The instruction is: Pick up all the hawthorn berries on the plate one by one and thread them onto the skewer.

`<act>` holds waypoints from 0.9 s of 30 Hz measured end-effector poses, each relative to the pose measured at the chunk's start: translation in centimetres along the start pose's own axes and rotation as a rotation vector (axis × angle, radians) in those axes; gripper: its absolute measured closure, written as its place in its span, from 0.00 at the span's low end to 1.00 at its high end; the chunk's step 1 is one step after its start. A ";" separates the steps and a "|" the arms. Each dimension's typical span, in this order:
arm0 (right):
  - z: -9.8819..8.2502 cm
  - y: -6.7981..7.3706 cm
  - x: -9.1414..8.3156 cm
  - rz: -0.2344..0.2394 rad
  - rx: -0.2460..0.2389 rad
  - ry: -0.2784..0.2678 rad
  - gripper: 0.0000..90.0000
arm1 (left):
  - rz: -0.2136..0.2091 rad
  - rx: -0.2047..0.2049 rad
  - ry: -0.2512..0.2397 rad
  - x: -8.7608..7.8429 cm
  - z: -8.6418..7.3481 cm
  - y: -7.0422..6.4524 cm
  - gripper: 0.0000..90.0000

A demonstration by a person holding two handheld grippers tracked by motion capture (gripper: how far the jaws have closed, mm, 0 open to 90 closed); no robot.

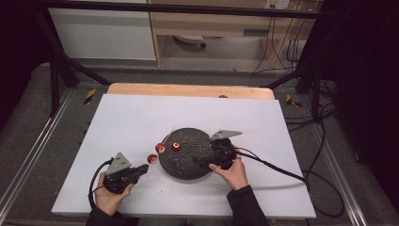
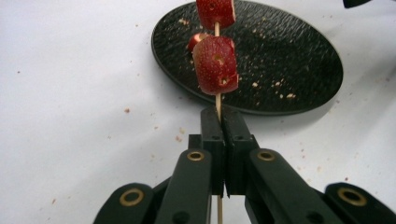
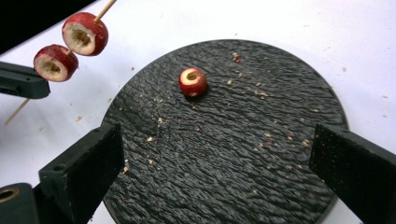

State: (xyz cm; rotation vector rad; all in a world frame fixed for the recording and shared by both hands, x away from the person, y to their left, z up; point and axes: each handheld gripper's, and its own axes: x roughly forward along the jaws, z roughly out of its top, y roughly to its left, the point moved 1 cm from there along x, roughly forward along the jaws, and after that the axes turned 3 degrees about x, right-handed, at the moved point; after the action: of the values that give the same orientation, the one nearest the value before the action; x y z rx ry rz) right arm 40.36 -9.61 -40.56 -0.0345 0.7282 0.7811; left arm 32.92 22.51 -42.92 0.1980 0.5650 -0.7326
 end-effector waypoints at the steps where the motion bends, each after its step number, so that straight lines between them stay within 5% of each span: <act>1: 0.3 0.2 0.2 0.000 -0.009 0.012 0.05 | 0.003 0.004 0.003 0.0 -0.1 0.1 0.98; 9: 2.3 0.9 2.5 -0.021 -0.070 0.105 0.07 | 0.013 -0.010 0.015 -0.6 -0.9 1.2 0.98; 27: 5.5 2.0 7.5 -0.045 -0.096 0.223 0.11 | 0.023 -0.042 0.024 -0.8 -1.2 2.1 0.98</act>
State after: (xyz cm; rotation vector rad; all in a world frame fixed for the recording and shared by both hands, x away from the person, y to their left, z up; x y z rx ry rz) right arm 45.89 -1.88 -40.49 -0.2265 0.8974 0.7757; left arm 33.35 24.90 -43.58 0.1742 0.5999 -0.6960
